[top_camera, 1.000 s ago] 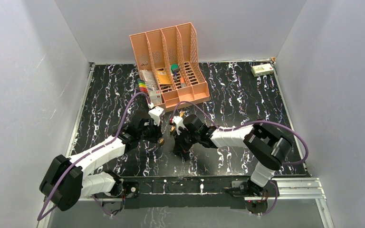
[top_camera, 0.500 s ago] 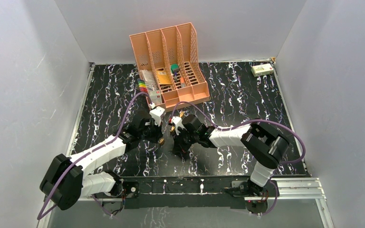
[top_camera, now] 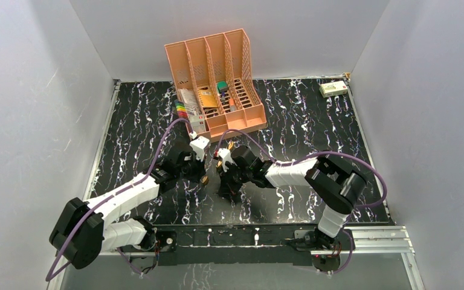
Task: Lock with the key
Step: Place the key at the center of the board.
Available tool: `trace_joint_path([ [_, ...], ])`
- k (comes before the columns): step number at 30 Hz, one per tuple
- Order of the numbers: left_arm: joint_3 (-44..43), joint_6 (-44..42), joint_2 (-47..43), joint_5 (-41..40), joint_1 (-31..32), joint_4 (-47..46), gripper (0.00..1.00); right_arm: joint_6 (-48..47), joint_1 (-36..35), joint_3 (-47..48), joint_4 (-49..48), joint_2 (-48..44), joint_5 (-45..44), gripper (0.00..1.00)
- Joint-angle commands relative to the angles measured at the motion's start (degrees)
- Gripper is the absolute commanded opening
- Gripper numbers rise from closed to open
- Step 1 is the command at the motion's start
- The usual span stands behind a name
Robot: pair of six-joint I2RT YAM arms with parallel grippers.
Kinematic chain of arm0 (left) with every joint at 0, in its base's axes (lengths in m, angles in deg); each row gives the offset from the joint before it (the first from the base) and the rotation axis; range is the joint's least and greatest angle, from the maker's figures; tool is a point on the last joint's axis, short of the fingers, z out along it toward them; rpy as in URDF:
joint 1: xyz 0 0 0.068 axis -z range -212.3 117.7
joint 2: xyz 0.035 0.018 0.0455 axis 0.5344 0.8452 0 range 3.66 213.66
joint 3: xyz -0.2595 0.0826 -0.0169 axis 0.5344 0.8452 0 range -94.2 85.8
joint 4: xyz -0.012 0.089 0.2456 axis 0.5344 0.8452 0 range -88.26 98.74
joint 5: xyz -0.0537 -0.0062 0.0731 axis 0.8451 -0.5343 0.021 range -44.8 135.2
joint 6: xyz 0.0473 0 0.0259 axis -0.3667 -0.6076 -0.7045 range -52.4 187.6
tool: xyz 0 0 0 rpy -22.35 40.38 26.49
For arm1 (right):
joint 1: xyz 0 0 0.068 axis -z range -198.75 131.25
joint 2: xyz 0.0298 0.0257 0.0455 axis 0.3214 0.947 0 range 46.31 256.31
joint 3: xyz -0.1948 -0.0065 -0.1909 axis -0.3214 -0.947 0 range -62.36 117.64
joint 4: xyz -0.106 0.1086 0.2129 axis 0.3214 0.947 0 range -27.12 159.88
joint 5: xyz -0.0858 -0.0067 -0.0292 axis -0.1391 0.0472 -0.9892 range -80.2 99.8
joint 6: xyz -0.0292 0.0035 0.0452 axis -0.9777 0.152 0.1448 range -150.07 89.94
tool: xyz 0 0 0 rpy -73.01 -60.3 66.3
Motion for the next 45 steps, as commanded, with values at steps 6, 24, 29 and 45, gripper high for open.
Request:
trace_joint_path([
  [6,-0.1,-1.2,-2.3,-0.2,0.5,2.8,0.0,0.2,-0.4,1.7,-0.9,2.0,0.8,0.04],
  [24,0.0,-1.9,-1.9,-0.9,0.8,1.5,0.01,0.5,-0.4,2.0,-1.5,3.4,1.5,0.19],
  [29,-0.3,-1.5,-1.4,-1.1,0.8,1.6,0.11,0.5,-0.4,1.9,-1.6,3.3,1.6,0.23],
  [45,-0.8,-0.5,-1.6,-1.4,0.8,1.0,0.33,0.4,-0.5,0.8,-2.3,1.7,2.4,0.35],
])
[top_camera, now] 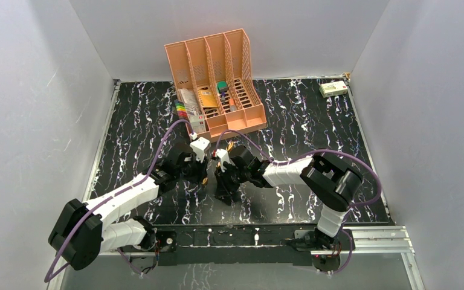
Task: Lock with the key
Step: Place the key at the center of the board, then reset both arms
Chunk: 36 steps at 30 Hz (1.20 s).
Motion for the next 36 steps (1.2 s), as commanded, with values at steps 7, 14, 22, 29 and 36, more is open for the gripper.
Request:
trace_joint_path([
  [7,-0.9,0.5,-1.4,0.1,0.2,-0.8,0.39,-1.6,-0.4,-0.2,0.1,-3.5,-1.1,0.46],
  [14,-1.1,0.1,-2.9,0.1,0.2,-1.4,0.45,-2.7,-0.4,-0.7,0.1,-7.3,-2.9,0.54],
  [22,-2.2,-0.7,-5.6,0.4,0.2,-3.0,0.79,-4.3,-0.1,-0.2,1.2,-13.1,-3.1,0.87],
  [29,-3.6,-2.0,-8.1,-1.6,0.1,-3.2,0.98,-5.4,0.2,-0.1,4.5,-21.5,-9.8,0.99],
  [36,-5.1,-2.7,-9.8,-5.9,0.0,-6.4,0.98,-7.2,3.3,3.7,13.7,-28.7,-18.9,0.99],
])
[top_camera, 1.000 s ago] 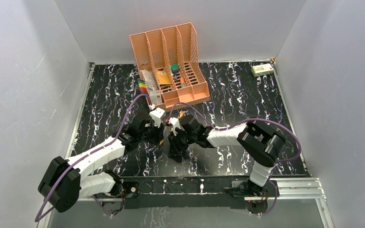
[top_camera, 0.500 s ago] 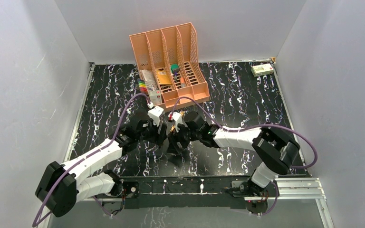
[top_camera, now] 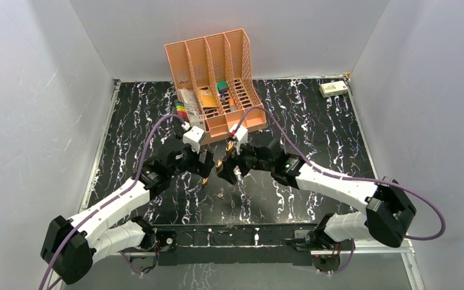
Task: Lock with the key
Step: Reset both arms
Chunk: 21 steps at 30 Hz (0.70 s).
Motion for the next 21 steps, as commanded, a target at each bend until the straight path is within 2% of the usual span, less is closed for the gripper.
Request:
trace_joint_path([
  [1,-2.9,-1.1,-2.8,-4.5,-0.2,-3.4,0.98,-2.0,3.3,4.5,6.4,-4.5,-8.8,0.98],
  [4,-3.7,-1.2,-3.5,-4.7,-1.6,-3.6,0.98,-1.1,7.0,5.1,9.4,-6.5,-11.1,0.99],
  [7,-4.9,-1.0,-3.9,-2.9,-4.6,-2.7,0.98,-1.0,11.7,4.6,9.6,-9.0,-5.1,0.98],
  [9,-5.6,0.4,-4.0,0.1,-8.7,-2.4,0.98,-1.4,13.1,5.3,10.6,-9.8,-4.9,0.98],
  [12,-6.6,3.0,-4.4,4.9,-14.6,-2.5,0.98,-1.4,14.0,6.7,12.8,-10.6,-8.6,0.99],
  [16,-6.8,3.9,-5.6,5.1,-18.2,-2.9,0.98,-2.3,15.9,8.5,15.4,-11.5,-14.1,0.98],
  [21,-5.8,6.0,-8.4,7.5,-24.2,-3.8,0.98,-3.4,18.6,7.0,13.7,-15.5,-18.2,0.99],
])
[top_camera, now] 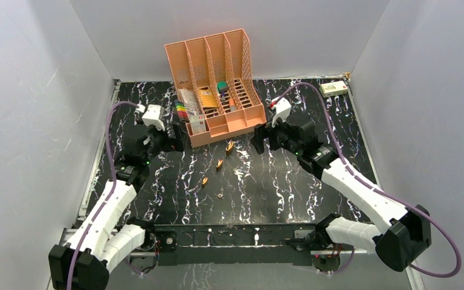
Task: Lock with the key
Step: Reset both arms
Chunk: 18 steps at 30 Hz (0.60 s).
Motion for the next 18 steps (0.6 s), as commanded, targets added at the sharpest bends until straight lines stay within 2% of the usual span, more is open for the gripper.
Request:
trace_joint_path([
  [1,-0.3,2.1,-3.7,2.8,-3.6,-2.9,0.98,-1.8,2.5,0.4,-2.1,-5.3,-6.1,0.99],
  [6,0.6,2.8,-3.7,4.0,-3.8,-2.6,0.98,-1.4,5.4,-0.4,-1.9,-6.3,-8.6,0.98],
  [18,0.8,3.1,-3.2,4.3,-4.4,-2.8,0.98,-1.5,5.4,-4.1,-5.0,-9.7,-10.8,0.99],
])
